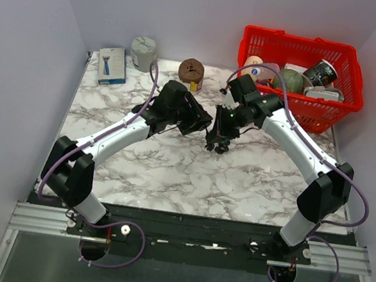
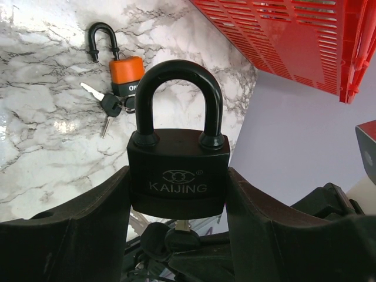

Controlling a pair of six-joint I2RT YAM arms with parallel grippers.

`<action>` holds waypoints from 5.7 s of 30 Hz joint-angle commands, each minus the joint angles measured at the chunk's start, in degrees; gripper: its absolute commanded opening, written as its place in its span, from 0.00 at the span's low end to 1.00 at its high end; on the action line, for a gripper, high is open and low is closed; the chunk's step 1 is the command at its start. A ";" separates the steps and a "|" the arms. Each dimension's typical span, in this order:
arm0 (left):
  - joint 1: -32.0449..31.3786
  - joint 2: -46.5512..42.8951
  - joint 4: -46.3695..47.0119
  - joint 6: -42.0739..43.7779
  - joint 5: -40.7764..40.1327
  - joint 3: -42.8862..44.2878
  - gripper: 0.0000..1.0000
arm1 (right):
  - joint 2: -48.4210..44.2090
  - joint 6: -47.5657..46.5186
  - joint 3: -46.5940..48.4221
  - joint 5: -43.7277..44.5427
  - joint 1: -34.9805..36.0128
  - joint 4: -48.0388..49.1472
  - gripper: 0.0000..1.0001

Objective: Unlock with the key

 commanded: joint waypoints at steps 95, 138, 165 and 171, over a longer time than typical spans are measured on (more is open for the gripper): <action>5.70 19.81 -26.55 25.48 22.17 -6.43 0.00 | -13.45 24.37 -60.46 -12.46 16.19 61.01 0.01; 6.22 19.11 -26.20 27.06 23.58 -7.23 0.00 | -2.54 26.12 -57.56 -13.78 13.99 70.94 0.01; 6.40 19.46 -26.64 27.67 23.14 -6.35 0.00 | 2.38 26.83 -56.77 -17.11 11.44 72.61 0.01; 6.40 19.55 -26.81 27.94 23.14 -6.26 0.00 | 2.64 26.48 -55.62 -16.94 10.57 71.38 0.01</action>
